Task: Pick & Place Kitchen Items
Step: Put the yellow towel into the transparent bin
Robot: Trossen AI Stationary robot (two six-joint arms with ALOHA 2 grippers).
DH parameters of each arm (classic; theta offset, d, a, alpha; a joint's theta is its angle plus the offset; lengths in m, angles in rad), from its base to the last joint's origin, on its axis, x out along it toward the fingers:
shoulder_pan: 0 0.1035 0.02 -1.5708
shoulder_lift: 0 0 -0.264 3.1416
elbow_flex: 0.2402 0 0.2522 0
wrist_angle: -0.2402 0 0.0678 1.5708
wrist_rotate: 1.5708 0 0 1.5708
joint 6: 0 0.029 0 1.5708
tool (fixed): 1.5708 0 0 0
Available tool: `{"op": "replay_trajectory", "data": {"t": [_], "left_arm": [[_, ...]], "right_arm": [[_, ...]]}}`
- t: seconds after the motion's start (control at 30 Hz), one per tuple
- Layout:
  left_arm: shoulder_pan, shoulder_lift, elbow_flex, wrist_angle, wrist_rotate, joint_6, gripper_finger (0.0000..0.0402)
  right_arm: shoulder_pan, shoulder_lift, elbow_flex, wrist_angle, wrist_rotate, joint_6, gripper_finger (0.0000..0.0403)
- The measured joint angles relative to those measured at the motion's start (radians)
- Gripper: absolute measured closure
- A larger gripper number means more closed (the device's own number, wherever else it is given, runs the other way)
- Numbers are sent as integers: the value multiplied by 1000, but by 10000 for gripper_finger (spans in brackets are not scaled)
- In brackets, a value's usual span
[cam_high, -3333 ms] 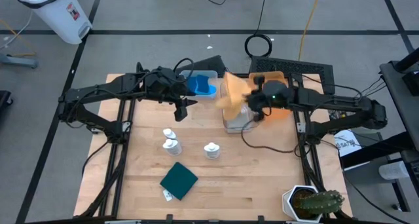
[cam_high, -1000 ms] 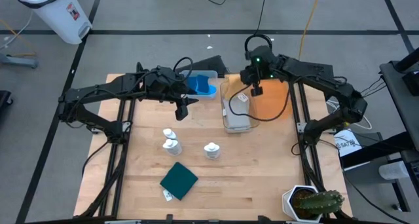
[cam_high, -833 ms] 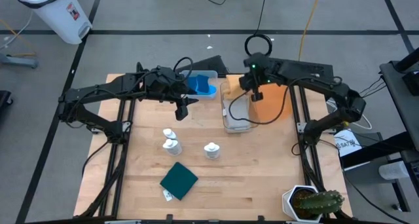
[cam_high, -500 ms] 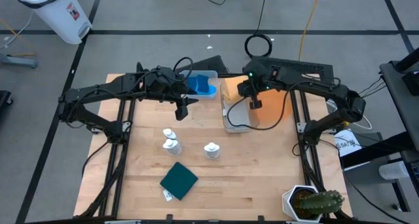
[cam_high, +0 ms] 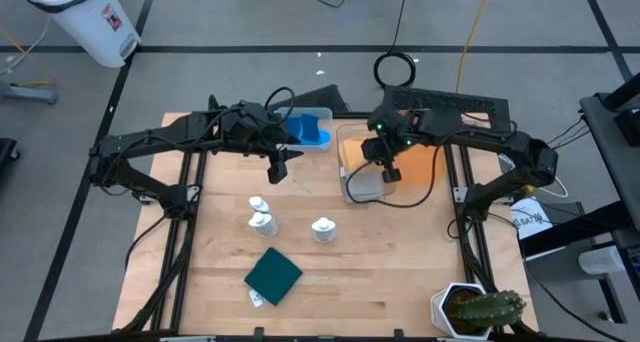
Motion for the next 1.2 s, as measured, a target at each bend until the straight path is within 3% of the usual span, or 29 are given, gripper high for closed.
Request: {"op": "replay_trajectory", "data": {"t": [0.7, 0.93, 1.07, 1.2], "left_arm": [[0, 0, 0, 0, 0, -7, 249], [0, 0, 0, 0, 0, -11, 249], [0, 0, 0, 0, 0, -12, 249], [0, 0, 0, -1, 0, -12, 249]], "right_arm": [[93, 0, -360, 389, 3, 16, 386], [133, -20, -362, 405, 49, 135, 336], [158, -68, -362, 401, 111, 159, 290], [192, -144, -362, 405, 108, 175, 250]]}}
